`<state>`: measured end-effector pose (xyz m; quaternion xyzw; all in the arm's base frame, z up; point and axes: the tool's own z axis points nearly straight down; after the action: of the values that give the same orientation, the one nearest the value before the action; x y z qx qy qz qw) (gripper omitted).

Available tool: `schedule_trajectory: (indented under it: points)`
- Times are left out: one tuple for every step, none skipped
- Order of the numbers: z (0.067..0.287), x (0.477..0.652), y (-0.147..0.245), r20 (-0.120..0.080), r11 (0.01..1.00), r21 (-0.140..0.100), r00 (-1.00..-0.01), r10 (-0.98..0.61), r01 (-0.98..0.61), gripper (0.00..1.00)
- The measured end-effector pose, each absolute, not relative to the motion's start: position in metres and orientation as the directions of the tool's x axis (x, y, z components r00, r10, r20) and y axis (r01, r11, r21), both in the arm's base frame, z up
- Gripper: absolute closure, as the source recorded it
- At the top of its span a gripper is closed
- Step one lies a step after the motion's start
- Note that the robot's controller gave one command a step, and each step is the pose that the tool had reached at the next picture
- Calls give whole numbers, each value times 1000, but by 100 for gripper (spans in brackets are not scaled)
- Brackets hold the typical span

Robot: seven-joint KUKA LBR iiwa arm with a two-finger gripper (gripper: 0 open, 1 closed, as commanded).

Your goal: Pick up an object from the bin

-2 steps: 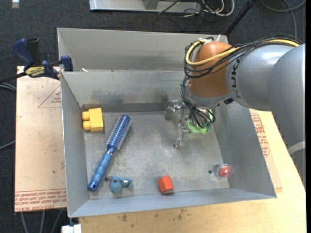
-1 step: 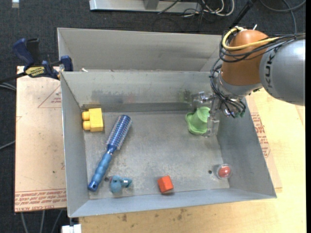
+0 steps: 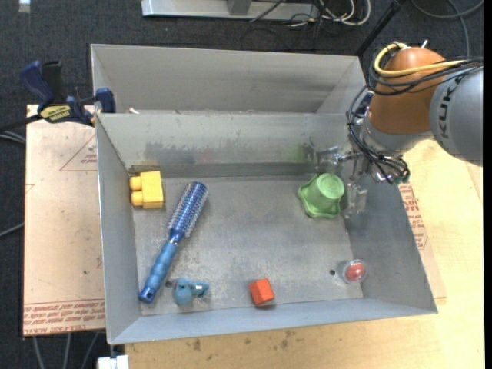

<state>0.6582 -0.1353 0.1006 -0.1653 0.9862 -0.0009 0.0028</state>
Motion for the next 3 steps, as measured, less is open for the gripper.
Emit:
schedule_trajectory:
  points:
    - [72,657,-121,-7,977,0,-977,-212,-212,0]
    - [72,658,-123,-8,898,-3,-898,-440,-440,0]
    - [76,660,-123,-10,899,-3,-899,-439,-439,100]
